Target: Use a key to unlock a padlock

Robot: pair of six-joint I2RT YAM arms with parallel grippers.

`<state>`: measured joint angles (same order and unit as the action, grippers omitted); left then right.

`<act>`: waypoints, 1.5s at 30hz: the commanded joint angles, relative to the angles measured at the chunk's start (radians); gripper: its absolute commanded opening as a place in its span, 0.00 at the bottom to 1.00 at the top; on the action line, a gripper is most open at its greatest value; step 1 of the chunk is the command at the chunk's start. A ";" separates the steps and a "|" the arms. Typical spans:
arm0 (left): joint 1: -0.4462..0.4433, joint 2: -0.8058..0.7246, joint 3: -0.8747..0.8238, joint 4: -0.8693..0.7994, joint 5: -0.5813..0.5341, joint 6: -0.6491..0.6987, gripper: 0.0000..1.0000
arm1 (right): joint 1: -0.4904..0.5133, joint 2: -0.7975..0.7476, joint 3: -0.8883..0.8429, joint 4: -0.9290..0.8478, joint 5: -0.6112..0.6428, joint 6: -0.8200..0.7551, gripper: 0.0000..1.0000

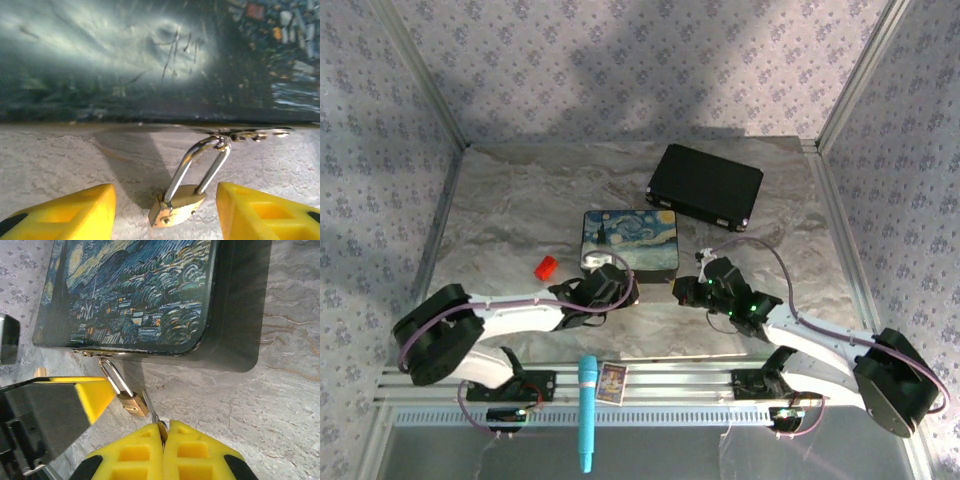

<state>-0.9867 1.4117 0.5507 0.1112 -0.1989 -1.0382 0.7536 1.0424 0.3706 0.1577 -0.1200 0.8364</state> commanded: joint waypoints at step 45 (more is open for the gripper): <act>0.043 0.015 0.037 0.206 0.013 -0.410 0.00 | -0.033 0.524 -0.031 0.716 -0.384 0.482 0.00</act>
<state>-0.9504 1.4750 0.5789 0.2584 -0.1871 -1.4235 0.7288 1.5421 0.3138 0.7906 -0.4660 1.2953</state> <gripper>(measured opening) 0.144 0.054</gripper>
